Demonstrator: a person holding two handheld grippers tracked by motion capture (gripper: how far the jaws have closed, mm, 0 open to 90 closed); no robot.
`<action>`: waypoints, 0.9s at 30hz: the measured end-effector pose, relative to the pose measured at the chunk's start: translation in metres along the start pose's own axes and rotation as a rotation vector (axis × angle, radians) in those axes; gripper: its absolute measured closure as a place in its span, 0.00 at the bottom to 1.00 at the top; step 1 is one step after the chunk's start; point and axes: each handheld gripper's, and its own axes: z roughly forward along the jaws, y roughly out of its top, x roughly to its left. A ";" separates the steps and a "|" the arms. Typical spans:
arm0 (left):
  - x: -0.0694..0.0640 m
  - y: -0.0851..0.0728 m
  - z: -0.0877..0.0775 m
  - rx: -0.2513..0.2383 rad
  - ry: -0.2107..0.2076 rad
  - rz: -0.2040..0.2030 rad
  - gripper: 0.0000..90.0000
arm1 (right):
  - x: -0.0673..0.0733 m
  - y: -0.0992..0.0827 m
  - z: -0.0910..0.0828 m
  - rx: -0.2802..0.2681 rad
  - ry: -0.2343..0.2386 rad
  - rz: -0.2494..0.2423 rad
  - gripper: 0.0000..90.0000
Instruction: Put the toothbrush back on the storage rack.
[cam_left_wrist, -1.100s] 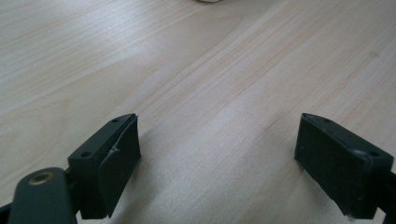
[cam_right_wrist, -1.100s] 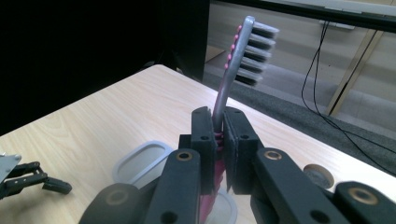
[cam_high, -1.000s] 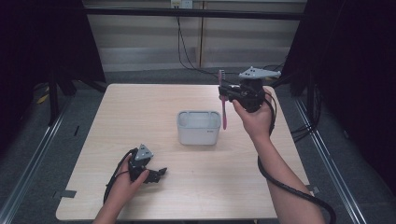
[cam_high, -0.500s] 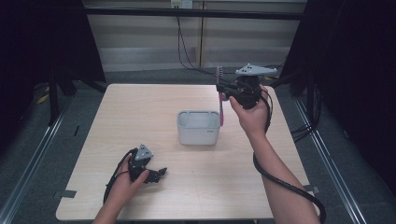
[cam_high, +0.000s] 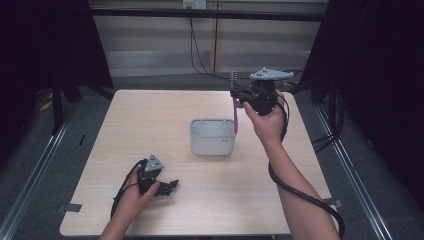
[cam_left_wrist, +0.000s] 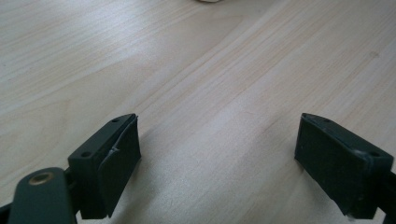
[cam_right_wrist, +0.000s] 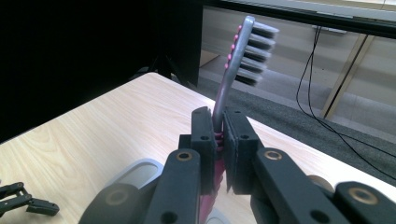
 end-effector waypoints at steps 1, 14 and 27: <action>0.000 0.000 0.000 0.001 0.000 0.000 0.15 | 0.000 -0.001 0.002 0.000 -0.002 0.001 0.93; 0.000 0.000 0.000 0.000 -0.001 0.000 0.15 | -0.004 -0.007 0.014 0.005 -0.022 0.009 0.93; 0.000 0.000 0.000 0.001 0.002 -0.001 0.15 | -0.007 -0.011 0.025 0.003 -0.036 0.016 0.93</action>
